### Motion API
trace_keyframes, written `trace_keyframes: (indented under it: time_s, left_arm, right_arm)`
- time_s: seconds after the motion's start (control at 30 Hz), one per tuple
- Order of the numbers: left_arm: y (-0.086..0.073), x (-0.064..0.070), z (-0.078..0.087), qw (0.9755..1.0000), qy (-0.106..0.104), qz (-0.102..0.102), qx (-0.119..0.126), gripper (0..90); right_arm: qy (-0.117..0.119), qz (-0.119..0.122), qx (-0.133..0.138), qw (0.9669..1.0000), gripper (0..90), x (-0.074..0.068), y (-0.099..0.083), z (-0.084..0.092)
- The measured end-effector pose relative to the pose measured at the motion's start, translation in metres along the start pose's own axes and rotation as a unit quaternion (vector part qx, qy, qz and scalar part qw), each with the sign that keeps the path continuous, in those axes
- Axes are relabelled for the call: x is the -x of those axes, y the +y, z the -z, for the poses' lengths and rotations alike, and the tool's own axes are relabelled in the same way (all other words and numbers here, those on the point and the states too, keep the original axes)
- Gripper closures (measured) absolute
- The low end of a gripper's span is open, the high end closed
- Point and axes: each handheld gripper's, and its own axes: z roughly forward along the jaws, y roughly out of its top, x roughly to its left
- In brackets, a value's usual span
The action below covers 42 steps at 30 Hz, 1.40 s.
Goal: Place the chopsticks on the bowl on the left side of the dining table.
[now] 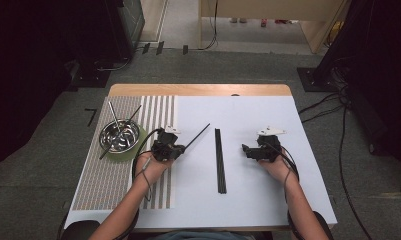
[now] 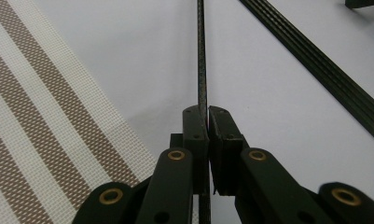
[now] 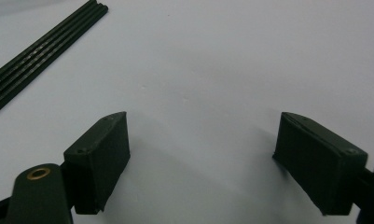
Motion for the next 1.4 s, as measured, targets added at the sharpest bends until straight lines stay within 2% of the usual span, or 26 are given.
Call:
trace_keyframes:
  time_s: [0.27, 0.9, 1.13, 1.4]
  left_arm:
    - [0.002, -0.006, 0.005, 0.9999, -0.011, 0.008, -0.005, 87.5]
    - [0.004, -0.015, 0.016, 0.9999, -0.003, 0.002, -0.012, 87.5]
    - [0.004, -0.019, 0.019, 0.9999, -0.004, 0.009, -0.014, 87.5]
    - [0.005, -0.024, 0.025, 0.9999, -0.004, 0.008, -0.012, 87.5]
  right_arm:
    - [0.0, 0.0, 0.0, 1.0, 17.5, 0.0, 0.0, 0.0]
    - [0.0, 0.0, 0.0, 1.0, 17.5, 0.0, 0.0, 0.0]
    - [0.0, 0.0, 0.0, 1.0, 17.5, 0.0, 0.0, 0.0]
    - [0.0, 0.0, 0.0, 1.0, 17.5, 0.0, 0.0, 0.0]
